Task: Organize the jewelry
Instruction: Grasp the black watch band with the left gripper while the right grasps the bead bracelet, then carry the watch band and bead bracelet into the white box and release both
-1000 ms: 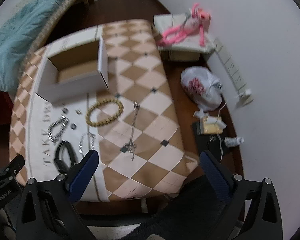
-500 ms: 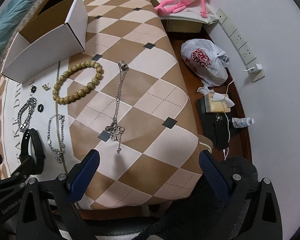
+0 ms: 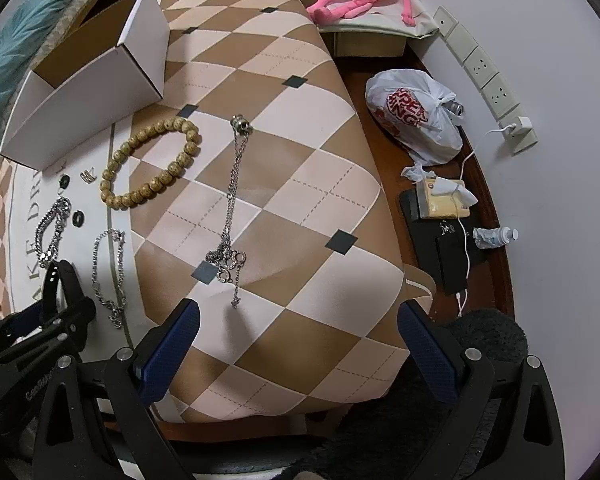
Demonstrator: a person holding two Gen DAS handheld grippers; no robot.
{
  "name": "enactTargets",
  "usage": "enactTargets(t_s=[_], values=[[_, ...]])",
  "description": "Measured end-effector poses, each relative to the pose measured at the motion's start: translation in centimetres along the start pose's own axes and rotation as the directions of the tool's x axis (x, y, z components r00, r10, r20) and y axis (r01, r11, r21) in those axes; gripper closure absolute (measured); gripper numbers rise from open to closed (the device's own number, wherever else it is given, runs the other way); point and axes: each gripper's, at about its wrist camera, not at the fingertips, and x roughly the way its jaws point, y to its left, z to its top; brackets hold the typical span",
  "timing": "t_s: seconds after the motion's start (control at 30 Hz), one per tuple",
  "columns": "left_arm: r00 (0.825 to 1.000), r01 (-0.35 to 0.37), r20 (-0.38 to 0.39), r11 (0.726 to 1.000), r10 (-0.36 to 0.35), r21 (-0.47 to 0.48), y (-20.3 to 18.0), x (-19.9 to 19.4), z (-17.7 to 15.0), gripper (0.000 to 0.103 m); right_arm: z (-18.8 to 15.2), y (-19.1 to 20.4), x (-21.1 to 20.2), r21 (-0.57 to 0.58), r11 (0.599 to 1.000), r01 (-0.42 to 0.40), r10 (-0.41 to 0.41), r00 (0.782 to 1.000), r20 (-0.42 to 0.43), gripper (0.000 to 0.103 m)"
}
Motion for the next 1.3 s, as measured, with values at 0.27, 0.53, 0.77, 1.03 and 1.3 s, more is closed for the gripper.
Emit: enactTargets(t_s=[0.27, 0.53, 0.77, 1.03, 1.3], values=[[0.987, -0.143, 0.084, 0.987, 0.136, 0.077, 1.5, -0.7, 0.2, 0.061, 1.4, 1.4, -0.8, -0.008, 0.998, -0.067, 0.067, 0.998, 0.020, 0.016], [0.974, -0.203, 0.111, 0.979, 0.197, 0.038, 5.3, -0.3, 0.8, 0.061, 6.5, 4.9, 0.1, -0.005, 0.996, -0.093, 0.094, 0.992, 0.088, 0.032], [0.975, -0.183, 0.125, 0.983, 0.182, -0.002, 7.3, -0.8, 1.7, 0.061, 8.6, 7.5, 2.4, -0.077, 0.997, -0.002, 0.007, 0.997, 0.072, 0.062], [0.978, -0.139, 0.156, 0.990, 0.139, -0.011, 6.2, -2.8, 1.3, 0.061, 7.9, 7.9, 1.6, -0.104, 0.991, -0.083, 0.092, 0.992, 0.086, 0.094], [0.974, -0.057, 0.216, 0.998, 0.061, -0.026, 6.0, -6.4, 1.8, 0.061, 6.6, 7.9, -4.8, -0.140, 0.973, -0.186, 0.210, 0.959, 0.188, 0.094]])
